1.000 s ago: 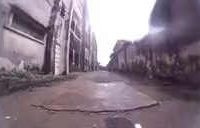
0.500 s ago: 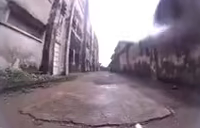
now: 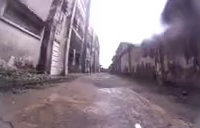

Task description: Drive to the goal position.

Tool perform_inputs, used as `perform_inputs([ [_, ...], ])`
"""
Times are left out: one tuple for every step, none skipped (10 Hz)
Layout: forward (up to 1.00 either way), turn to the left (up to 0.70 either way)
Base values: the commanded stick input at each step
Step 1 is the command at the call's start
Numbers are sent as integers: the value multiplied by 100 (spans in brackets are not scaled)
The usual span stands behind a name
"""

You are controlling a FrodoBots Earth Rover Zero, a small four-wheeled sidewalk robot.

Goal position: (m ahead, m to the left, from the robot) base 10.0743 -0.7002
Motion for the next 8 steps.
perform_inputs([
  [70, -35],
  [70, -35],
  [70, -35],
  [70, 0],
  [70, 0],
  [70, 0],
  [70, 0],
  [70, 0],
])
